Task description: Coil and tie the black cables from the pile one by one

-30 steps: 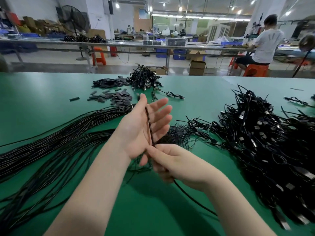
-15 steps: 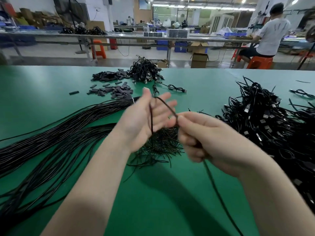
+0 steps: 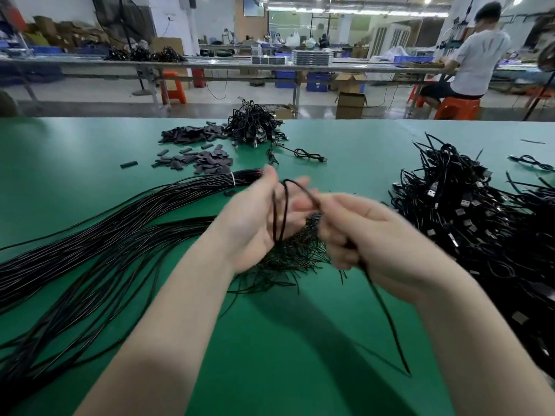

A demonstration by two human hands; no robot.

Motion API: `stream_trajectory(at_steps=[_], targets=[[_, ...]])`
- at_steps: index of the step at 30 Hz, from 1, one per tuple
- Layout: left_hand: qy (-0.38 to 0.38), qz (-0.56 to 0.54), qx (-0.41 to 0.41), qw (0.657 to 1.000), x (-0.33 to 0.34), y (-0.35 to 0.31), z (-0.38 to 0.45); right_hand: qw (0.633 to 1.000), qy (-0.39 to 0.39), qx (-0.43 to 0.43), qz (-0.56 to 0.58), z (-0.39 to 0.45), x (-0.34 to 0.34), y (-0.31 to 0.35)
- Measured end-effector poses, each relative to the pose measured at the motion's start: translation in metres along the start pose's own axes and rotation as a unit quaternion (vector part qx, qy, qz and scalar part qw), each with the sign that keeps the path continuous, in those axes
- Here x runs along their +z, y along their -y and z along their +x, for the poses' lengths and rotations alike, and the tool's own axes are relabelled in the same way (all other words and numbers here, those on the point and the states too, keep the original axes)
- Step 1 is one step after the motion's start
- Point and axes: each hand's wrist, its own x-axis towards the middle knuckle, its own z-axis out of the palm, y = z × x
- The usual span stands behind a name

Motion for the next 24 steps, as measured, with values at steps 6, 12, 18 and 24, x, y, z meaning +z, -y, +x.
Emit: stream_trajectory(at_steps=[6, 12, 18, 24], targets=[[0.114, -0.086, 0.033, 0.989, -0.009, -0.017, -0.015, 0.967, 0.049, 0.213, -0.132, 0.003, 0.010, -0.051], [0.152, 0.292, -0.071, 0.942, -0.015, -0.006, -0.015, 0.967, -0.200, 0.142, -0.071, 0.001, -0.028, -0.029], [0.058, 0.284, -0.056, 0.955, -0.012, 0.006, -0.002, 0.983, -0.163, 0.065, -0.046, -0.002, -0.004, 0.001], [-0.014, 0.125, 0.008, 0.992, -0.002, 0.007, 0.002, 0.993, -0.085, 0.003, -0.081, -0.003, 0.007, 0.000]])
